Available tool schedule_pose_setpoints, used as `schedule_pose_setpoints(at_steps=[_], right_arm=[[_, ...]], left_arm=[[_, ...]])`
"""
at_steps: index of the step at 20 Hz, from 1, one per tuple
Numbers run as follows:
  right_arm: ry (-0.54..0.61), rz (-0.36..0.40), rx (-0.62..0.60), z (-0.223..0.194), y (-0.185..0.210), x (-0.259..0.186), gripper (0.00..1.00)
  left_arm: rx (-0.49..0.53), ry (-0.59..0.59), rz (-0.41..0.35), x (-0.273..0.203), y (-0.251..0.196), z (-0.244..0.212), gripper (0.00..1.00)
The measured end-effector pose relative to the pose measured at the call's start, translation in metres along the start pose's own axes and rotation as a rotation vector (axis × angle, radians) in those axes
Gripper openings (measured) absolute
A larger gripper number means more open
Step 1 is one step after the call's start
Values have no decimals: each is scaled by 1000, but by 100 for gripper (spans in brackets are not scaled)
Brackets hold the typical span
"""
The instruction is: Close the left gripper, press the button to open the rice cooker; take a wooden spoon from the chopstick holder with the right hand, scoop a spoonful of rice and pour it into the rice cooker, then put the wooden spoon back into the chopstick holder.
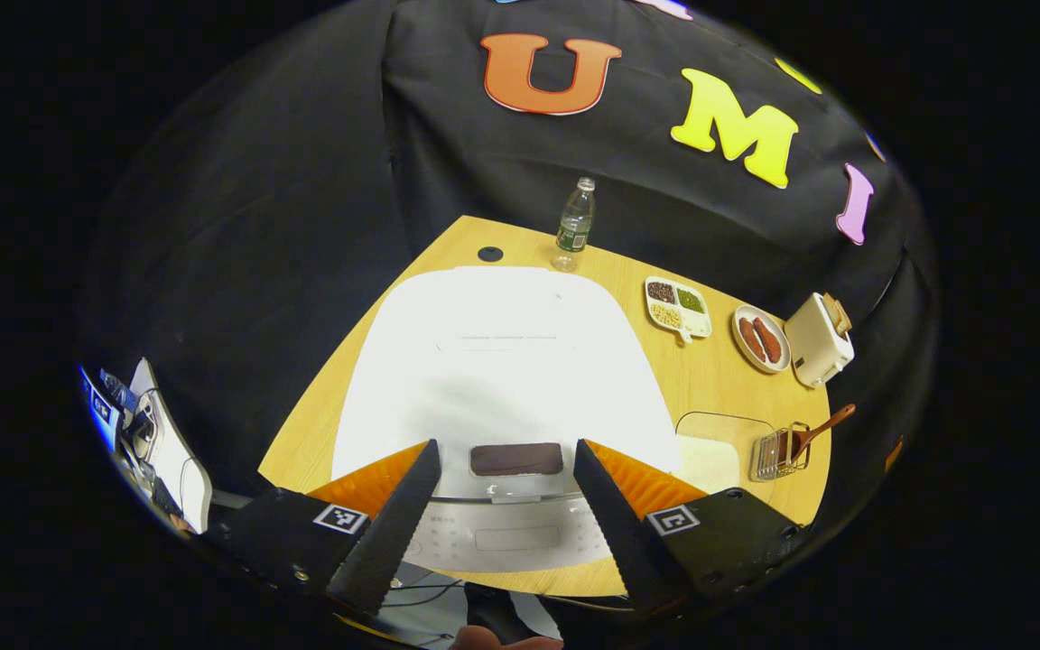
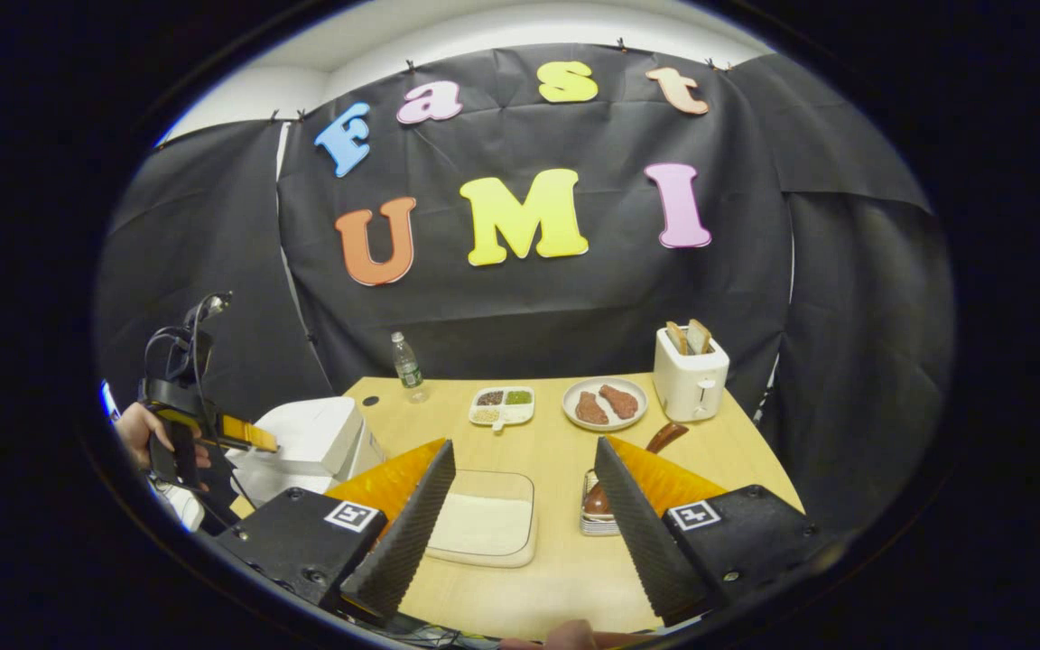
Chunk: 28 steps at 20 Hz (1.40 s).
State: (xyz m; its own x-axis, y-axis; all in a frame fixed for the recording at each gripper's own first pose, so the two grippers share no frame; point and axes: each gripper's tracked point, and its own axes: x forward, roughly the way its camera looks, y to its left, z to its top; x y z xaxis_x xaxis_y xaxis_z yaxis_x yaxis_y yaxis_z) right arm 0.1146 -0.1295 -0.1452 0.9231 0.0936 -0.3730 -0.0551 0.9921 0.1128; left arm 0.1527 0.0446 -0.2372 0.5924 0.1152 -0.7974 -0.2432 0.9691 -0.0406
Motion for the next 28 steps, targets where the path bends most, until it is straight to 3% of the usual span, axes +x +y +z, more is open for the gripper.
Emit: schedule_pose_setpoints(at_steps=[6,12,17,22,28], right_arm=[[11,19,8,-2,0,7,100],[23,64,30,-7,7,19,100],[23,83,50,-10,-3,32,100],[59,132,19,-28,-9,42,100],[49,134,17,-22,-20,47,100]], left_arm=[[-32,16,-1,8,-3,-11,97],[65,-18,56,15,-4,-19,97],[81,-75,71,14,-5,-21,99],[62,-110,85,17,-6,-13,99],[1,-174,117,11,-3,-1,94]])
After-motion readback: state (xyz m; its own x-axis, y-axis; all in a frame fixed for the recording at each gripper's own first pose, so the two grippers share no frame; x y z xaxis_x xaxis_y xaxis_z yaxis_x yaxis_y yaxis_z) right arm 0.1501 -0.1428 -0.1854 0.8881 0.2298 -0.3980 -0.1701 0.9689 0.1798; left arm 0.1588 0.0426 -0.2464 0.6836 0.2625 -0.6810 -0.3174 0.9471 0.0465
